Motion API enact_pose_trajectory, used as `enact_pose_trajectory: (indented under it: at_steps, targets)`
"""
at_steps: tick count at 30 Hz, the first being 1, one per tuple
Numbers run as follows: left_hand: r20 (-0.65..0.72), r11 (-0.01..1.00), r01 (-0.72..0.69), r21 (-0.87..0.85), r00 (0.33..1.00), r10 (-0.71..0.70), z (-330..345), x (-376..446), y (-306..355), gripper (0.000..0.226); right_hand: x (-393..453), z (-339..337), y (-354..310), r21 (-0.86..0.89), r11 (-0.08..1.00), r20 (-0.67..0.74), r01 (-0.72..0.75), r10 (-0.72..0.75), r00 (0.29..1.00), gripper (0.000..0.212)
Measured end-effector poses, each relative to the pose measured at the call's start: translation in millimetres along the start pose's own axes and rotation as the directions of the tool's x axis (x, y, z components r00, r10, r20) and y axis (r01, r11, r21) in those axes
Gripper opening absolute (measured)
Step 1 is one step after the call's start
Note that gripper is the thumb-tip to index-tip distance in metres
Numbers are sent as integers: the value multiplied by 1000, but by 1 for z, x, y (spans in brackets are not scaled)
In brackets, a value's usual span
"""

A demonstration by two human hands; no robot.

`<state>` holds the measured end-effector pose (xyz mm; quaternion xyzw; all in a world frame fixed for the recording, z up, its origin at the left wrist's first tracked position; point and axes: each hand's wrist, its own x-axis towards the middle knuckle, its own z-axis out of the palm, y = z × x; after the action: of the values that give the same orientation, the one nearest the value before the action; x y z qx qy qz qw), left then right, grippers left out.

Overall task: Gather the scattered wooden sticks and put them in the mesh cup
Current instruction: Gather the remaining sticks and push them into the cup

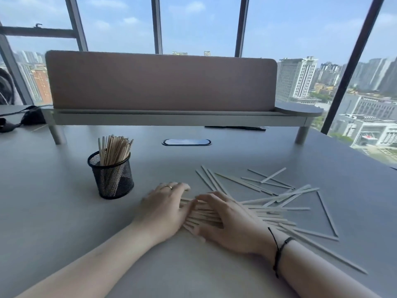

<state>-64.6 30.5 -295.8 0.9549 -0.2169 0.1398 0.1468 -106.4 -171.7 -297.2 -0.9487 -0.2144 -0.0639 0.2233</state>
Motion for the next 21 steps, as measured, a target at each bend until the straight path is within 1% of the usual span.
enact_pose_trajectory:
  at_steps: [2, 4, 6, 8, 9, 10, 12, 14, 15, 18, 21]
  targets:
    - [-62, 1000, 19, 3, 998, -19, 4, 8, 5, 41, 4, 1, -1, 90, 996, -29, -6, 9, 1000, 61]
    - [-105, 999, 24, 27, 994, -21, 7, 15, 8, 35, 4, -1, 0, 118, 993, -56, -21, 28, 998, 57]
    - [-133, 999, 27, 17, 991, -25, 11, 18, 7, 41, 3, -6, 5, 96, 994, -104, -57, 67, 992, 57]
    - [-131, 999, 8, -35, 991, -13, 12, 18, 2, 56, 4, -13, 12, 9, 991, -199, -131, 130, 971, 58]
    - [-100, 998, -20, -63, 995, 14, 11, 17, 0, 64, 5, -17, 16, -27, 982, -243, -189, 177, 954, 59]
    - [-40, 996, -49, -78, 998, 46, 8, 15, -2, 71, 7, -20, 21, -43, 966, -264, -254, 234, 936, 60]
    - [153, 993, -101, -53, 982, 108, 1, 10, -4, 82, 9, -22, 29, -82, 932, -217, -352, 328, 919, 63]
    - [304, 994, -107, -21, 946, 109, -7, 9, -3, 98, 11, -17, 34, -179, 927, -147, -331, 307, 940, 63]
    - [339, 995, -96, -15, 936, 96, -9, 9, -2, 104, 12, -14, 34, -206, 933, -120, -296, 276, 954, 63]
    - [372, 997, -76, -28, 925, 81, -8, 16, -1, 115, 15, -9, 30, -224, 956, -77, -188, 175, 982, 64]
    - [360, 997, -72, -32, 930, 79, -5, 22, -6, 116, 19, -8, 30, -181, 981, -58, -74, 65, 996, 56]
